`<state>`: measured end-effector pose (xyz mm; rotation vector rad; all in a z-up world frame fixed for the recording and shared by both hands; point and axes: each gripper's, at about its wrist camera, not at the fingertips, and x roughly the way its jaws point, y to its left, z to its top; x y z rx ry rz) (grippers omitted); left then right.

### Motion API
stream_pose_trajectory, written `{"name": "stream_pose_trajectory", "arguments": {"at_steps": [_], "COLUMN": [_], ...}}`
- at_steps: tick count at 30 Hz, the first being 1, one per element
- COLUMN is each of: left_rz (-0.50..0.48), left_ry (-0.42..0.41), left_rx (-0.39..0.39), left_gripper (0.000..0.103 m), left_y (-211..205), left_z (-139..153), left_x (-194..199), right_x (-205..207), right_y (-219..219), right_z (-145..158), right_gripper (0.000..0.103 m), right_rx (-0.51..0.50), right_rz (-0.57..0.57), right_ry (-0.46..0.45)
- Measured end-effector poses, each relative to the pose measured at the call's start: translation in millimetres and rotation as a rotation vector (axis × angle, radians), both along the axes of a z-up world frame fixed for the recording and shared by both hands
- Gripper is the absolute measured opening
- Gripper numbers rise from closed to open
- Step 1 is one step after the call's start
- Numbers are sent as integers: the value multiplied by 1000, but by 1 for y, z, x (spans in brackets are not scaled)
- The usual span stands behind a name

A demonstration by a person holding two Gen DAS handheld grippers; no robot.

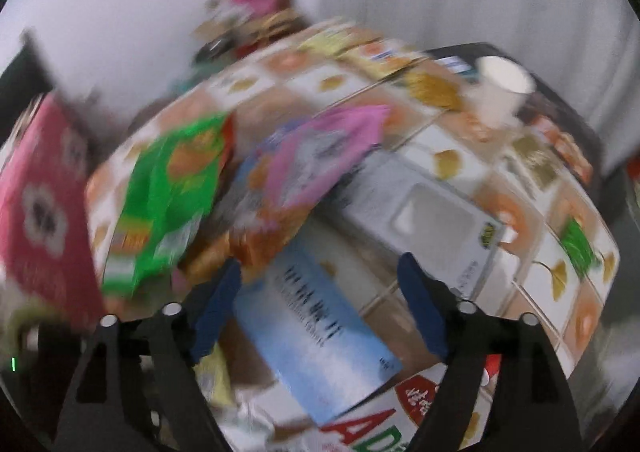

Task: Collect trash
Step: 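Grasp the yellow snack box with the left tool while the right tool grasps the blue medicine box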

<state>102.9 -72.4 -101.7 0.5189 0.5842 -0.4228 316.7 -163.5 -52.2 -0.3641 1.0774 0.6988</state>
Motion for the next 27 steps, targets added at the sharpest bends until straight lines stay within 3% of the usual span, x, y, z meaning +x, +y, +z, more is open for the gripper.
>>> {"name": "stream_pose_trajectory", "arguments": {"at_steps": [8,15,23,27], "left_rz": [13,21,25,26], "left_ry": [-2,-1,-2,-4], "left_rx": [-4,-11,-16,-19], "left_gripper": [13,13,13,13], "left_y": [3,2,5,6], "left_z": [1,2,3,4], "left_x": [1,0,2,2], "right_x": [-2,-1,-1,-5], "right_y": [22,38,43,48], "right_z": [-31,-58,-68,-60], "right_gripper": [88,88,88,77], "right_rx": [-194,-305,-357,-348], "right_rz": [204,270,292,296], "right_ry": [133,195,200,183]}}
